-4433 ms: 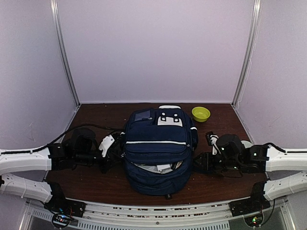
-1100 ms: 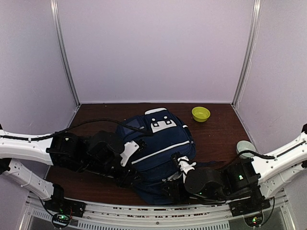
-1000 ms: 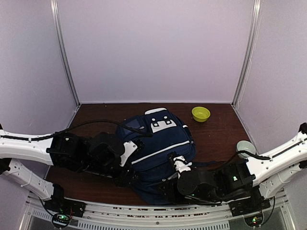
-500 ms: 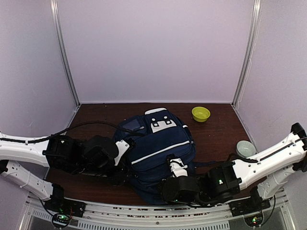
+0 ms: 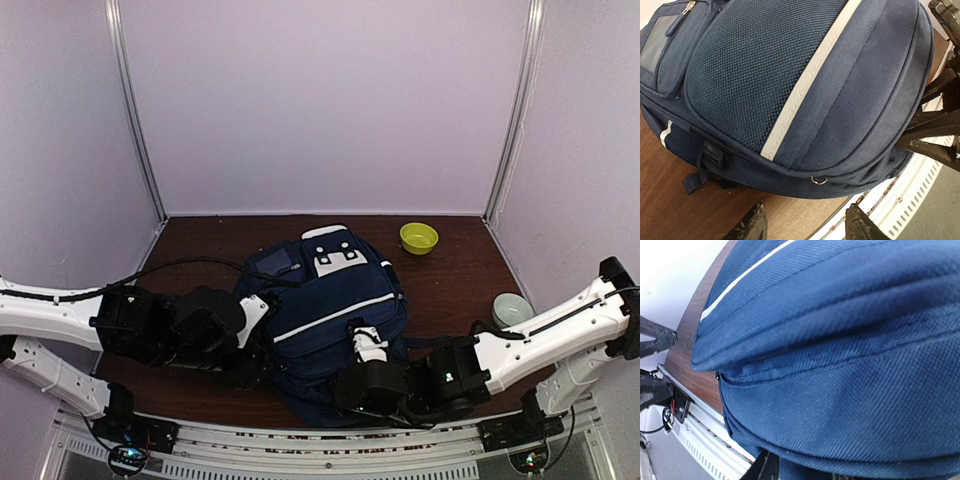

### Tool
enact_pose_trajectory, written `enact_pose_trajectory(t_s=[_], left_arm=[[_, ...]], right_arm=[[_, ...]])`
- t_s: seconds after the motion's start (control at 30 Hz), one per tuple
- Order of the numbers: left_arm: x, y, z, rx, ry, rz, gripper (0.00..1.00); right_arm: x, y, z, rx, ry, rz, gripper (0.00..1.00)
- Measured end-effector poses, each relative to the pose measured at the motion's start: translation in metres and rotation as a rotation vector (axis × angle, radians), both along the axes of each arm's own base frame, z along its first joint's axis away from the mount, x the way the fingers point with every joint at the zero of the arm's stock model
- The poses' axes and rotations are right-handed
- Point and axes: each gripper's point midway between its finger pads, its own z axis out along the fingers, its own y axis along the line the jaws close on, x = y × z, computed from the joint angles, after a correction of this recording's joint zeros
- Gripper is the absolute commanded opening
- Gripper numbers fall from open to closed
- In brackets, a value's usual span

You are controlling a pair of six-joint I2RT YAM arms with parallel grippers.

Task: Pack the student bag
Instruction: Grab the second largest pocket of the student bag.

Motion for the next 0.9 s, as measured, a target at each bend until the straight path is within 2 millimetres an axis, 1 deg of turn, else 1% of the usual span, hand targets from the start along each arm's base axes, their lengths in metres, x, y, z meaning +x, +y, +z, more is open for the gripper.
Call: enact_pose_trajectory(t_s=[0.07, 0.2, 0.27, 0.43, 0.5, 0.63, 0.73, 0.77, 0.83, 0.87, 0.9], left_arm=[[0.000, -0.001, 0.001, -0.005, -0.002, -0.005, 0.54], [0.000, -0.003, 0.002, -0.012, -0.007, -0.015, 0.53], [-0.001, -0.004, 0.003, -0.013, -0.008, -0.021, 0.53], [-0.002, -0.006, 0.002, -0.018, -0.018, -0.052, 0.53], [-0.004, -0.007, 0.003, -0.025, -0.031, -0.076, 0.55], [-0.006, -0.014, 0.007, -0.033, -0.082, -0.139, 0.59], [-0.009, -0.025, 0.007, -0.034, -0.123, -0.201, 0.62], [-0.011, -0.028, 0.006, -0.036, -0.132, -0.224, 0.63], [-0.017, -0.035, 0.002, -0.056, -0.153, -0.284, 0.80], [-0.021, -0.038, -0.001, -0.064, -0.169, -0.319, 0.85], [-0.025, -0.040, -0.006, -0.074, -0.187, -0.355, 0.86]], right_arm=[[0.003, 0.000, 0.000, 0.001, -0.002, -0.006, 0.29], [0.007, -0.001, -0.003, -0.013, -0.015, -0.011, 0.15], [0.007, -0.001, -0.002, -0.016, -0.021, -0.011, 0.09], [0.007, -0.003, -0.004, -0.019, -0.023, -0.007, 0.04], [0.006, -0.005, -0.003, -0.017, -0.023, 0.010, 0.00], [0.000, -0.007, 0.003, 0.010, -0.003, 0.078, 0.00], [-0.005, -0.008, 0.010, 0.033, 0.017, 0.137, 0.00], [-0.005, -0.009, 0.012, 0.040, 0.023, 0.153, 0.00], [-0.007, -0.009, 0.019, 0.052, 0.026, 0.181, 0.00], [-0.007, -0.009, 0.022, 0.058, 0.027, 0.194, 0.00], [-0.007, -0.010, 0.026, 0.064, 0.027, 0.204, 0.00]])
